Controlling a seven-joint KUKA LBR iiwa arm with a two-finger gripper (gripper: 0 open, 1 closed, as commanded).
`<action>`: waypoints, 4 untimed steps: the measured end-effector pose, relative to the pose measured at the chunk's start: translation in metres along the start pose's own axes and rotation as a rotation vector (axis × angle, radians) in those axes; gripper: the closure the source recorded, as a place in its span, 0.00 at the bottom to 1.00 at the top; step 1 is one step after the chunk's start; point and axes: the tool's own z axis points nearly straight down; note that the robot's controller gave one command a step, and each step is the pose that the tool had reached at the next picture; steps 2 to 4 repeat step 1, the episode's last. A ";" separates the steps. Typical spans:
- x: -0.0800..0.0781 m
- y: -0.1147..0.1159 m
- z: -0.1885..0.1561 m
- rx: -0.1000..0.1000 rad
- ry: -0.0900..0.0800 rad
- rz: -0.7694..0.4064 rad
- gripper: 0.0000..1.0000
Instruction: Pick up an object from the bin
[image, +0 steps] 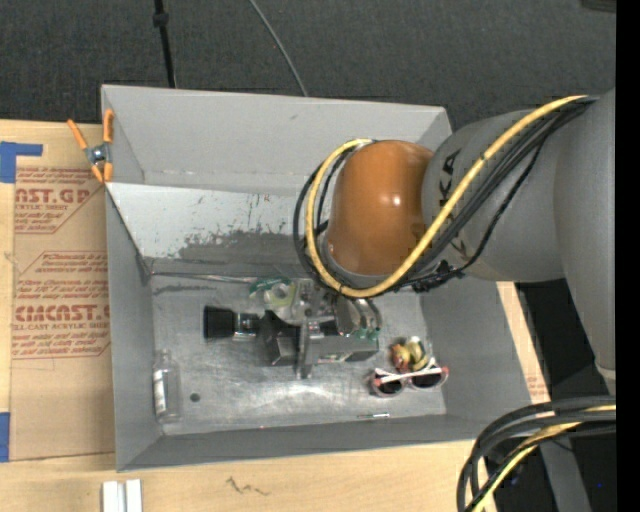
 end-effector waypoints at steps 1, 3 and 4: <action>-0.010 -0.006 -0.049 0.001 0.005 0.002 1.00; -0.010 -0.006 -0.049 0.001 0.005 0.002 1.00; -0.010 -0.006 -0.049 0.001 0.005 0.002 1.00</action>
Offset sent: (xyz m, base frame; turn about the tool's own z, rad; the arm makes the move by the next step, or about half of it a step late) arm 0.0117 0.0092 0.0780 0.0063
